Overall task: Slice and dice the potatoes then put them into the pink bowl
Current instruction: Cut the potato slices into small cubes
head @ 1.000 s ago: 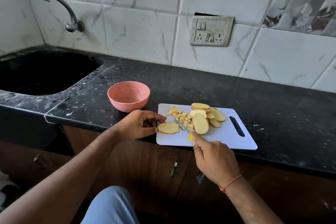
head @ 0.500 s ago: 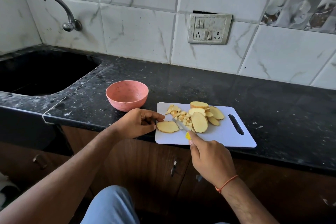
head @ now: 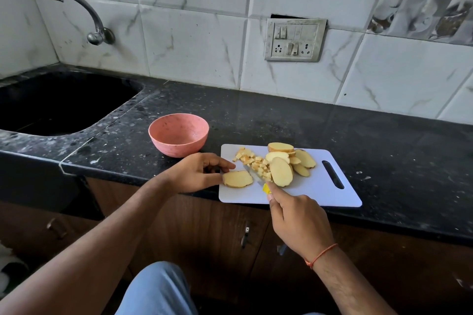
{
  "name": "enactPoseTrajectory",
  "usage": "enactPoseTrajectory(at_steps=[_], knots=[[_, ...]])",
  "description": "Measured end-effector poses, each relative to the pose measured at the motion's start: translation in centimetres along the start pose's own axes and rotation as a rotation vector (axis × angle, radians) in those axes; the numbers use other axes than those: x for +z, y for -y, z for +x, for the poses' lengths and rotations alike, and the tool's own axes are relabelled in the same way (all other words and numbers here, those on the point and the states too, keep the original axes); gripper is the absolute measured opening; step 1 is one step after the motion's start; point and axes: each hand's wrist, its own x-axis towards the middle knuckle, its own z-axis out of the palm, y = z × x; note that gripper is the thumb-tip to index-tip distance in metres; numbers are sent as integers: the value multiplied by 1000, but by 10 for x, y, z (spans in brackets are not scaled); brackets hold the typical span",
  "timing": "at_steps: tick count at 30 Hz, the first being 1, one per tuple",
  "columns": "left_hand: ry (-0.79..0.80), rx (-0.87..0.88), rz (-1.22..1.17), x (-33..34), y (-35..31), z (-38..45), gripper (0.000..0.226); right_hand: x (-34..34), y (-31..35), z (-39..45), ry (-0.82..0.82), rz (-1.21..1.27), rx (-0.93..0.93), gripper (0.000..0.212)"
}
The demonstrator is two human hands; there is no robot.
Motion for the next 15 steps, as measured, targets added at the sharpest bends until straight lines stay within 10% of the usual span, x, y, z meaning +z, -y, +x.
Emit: enactPoseTrajectory(at_steps=[15], knots=[[-264, -10, 141, 25, -4, 0, 46, -13, 16, 1, -12, 30, 4, 47]])
